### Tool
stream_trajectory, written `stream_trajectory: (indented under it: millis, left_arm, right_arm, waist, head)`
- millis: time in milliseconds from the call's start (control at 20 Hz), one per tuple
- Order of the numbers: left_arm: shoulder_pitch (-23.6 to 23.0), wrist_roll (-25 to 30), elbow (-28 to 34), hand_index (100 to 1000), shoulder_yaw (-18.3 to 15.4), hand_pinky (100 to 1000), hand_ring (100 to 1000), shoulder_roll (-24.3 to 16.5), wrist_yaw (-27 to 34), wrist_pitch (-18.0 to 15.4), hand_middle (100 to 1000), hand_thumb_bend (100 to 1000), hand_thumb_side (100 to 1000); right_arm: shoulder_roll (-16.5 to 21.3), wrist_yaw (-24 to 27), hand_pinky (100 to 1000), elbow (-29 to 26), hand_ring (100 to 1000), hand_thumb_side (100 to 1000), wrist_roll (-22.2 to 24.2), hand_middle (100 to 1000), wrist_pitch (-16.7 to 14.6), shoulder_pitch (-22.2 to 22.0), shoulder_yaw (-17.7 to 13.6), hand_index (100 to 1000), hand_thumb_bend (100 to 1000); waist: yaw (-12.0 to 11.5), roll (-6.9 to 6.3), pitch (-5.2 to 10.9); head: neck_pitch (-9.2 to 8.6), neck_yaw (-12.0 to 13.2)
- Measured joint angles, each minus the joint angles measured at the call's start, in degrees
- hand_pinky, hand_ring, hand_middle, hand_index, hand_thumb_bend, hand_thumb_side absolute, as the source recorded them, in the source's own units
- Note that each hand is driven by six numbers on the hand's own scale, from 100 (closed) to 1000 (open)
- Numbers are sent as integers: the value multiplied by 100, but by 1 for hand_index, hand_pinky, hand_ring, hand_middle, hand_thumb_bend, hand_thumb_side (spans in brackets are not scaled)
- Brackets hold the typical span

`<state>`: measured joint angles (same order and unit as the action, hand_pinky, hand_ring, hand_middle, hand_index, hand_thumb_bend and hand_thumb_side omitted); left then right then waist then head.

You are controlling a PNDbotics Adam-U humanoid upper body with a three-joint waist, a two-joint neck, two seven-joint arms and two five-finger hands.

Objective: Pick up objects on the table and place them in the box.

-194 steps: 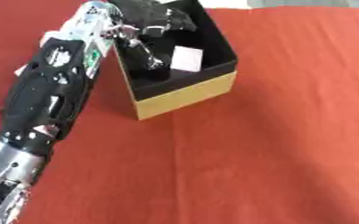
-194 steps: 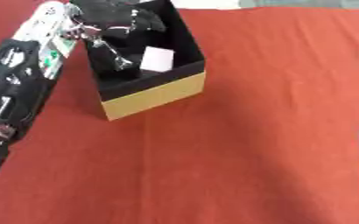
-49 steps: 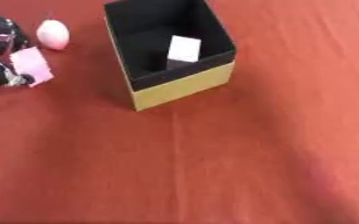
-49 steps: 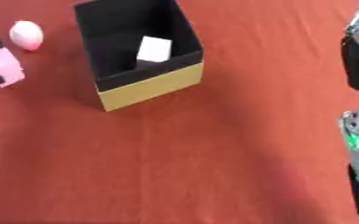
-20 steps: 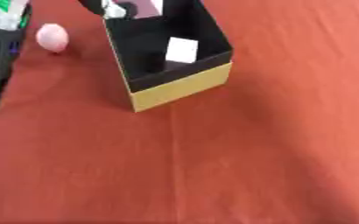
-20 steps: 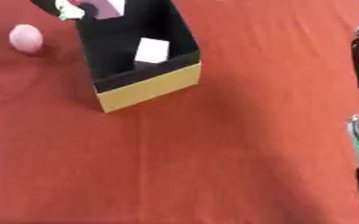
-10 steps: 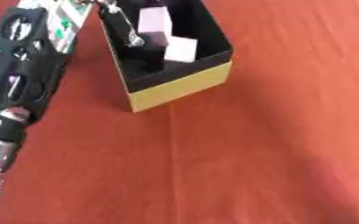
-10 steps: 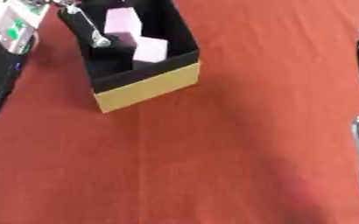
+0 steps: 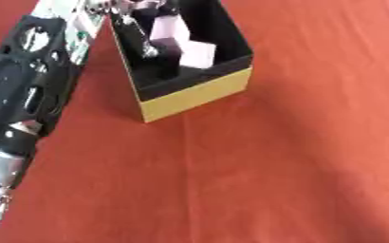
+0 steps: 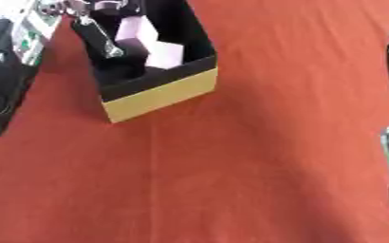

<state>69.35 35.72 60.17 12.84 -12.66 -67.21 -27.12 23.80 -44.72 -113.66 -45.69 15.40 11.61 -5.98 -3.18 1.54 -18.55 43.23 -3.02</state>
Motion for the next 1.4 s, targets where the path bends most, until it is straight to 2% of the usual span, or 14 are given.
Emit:
stream_trajectory:
  millis: [50,200,300,400,450,600,750,950,1150,1250,1400]
  left_arm:
    - [-2,-37,50,991,0,810,903,0,-24,-12,914,405,405]
    - [-2,-137,208,999,0,809,910,-2,-98,0,929,410,398]
    - [-2,-181,289,993,-3,798,907,-5,-109,17,921,407,336]
    - [-2,-220,370,983,-16,781,898,-26,-74,32,906,366,273]
    - [-2,-235,425,968,-37,752,878,-48,-22,40,880,341,202]
    - [-2,-243,645,948,-89,701,841,-131,246,73,844,320,188]
    - [-2,-187,943,935,-138,673,826,-331,588,162,829,369,195]
    - [-72,-60,1198,933,-231,694,846,-840,885,353,840,392,221]
    - [-232,5,1184,933,-353,702,854,-1321,978,522,842,380,221]
    - [-242,6,1155,933,-385,702,854,-1420,996,557,842,380,221]
    - [-359,54,1048,934,-468,718,877,-1526,974,634,849,317,240]
  right_arm:
    - [0,0,811,0,742,689,0,750,0,-1,0,877,100]
    - [0,0,811,0,742,689,1,751,2,-3,0,877,100]
    - [0,0,811,0,742,688,2,751,2,-5,0,877,100]
    - [0,0,811,0,743,688,2,751,2,-8,0,877,100]
    - [0,0,811,0,743,687,2,751,2,-10,0,877,100]
    - [0,0,810,0,743,687,3,751,3,-31,-1,877,100]
    - [0,0,811,0,743,686,-7,751,15,-57,-3,877,100]
    - [0,-5,810,0,743,686,-29,751,39,-106,-21,877,100]
    - [1,-10,810,0,743,685,-39,751,51,-107,-37,877,100]
    - [1,-12,810,0,743,685,-40,751,53,-106,-37,877,100]
    - [9,-22,813,0,745,684,-30,753,63,-108,-39,879,100]
  waist:
    - [-3,1,0]
    - [-16,5,1]
    - [-30,8,4]
    - [-34,11,20]
    - [-38,11,29]
    - [-68,12,52]
    - [-106,9,65]
    - [-174,-9,92]
    - [-202,-1,93]
    - [-204,0,93]
    - [-232,34,94]
  head:
    - [0,0]
    - [1,-3]
    - [2,-5]
    - [3,-8]
    - [4,-9]
    - [7,-14]
    - [11,-35]
    - [46,-103]
    - [55,-172]
    - [55,-187]
    - [55,-211]
